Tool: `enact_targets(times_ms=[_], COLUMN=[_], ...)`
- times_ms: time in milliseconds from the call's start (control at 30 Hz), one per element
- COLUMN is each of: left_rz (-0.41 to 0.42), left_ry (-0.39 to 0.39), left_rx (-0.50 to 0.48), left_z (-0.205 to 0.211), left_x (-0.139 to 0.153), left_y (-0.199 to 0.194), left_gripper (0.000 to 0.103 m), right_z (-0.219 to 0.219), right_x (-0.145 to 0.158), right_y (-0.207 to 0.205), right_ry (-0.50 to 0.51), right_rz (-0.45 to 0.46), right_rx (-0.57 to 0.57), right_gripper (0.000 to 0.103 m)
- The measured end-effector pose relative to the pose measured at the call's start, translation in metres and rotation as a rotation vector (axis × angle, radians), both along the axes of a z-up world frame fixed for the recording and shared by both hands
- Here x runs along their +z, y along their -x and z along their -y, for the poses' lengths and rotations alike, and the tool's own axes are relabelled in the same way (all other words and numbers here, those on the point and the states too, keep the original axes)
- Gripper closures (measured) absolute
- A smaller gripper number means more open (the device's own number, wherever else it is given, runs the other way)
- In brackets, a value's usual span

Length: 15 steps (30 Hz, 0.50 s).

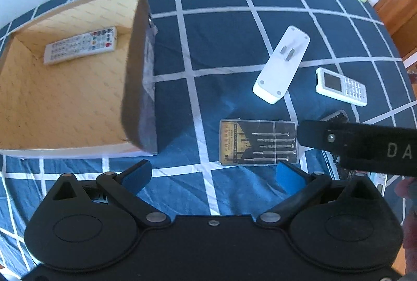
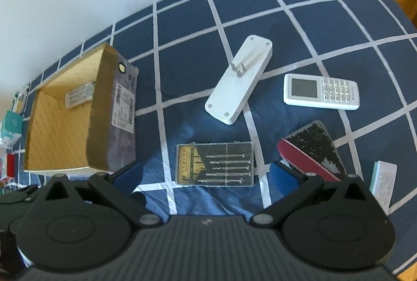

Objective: Organize objects
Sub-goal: 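Move the right tool toward the clear screwdriver-set case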

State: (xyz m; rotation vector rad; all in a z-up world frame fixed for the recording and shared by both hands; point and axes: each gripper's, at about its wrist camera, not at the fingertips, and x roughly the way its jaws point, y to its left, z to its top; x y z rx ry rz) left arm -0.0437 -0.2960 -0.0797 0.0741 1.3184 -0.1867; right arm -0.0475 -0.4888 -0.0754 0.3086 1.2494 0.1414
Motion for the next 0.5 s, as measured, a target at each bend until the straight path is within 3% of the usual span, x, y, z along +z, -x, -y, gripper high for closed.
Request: enact_targets(times_ms=[500], left_rz=[-0.142], left_ry=[-0.014], left_rx=[-0.042], left_z=[0.021], left_x=[-0.067], left_y=[-0.036], left_gripper=[0.005], right_z=[0.005], right_x=[-0.072], right_y=[-0.039], right_ry=[-0.015], right_rz=[-0.142], right_rx=[0.005], right_gripper=[0.007])
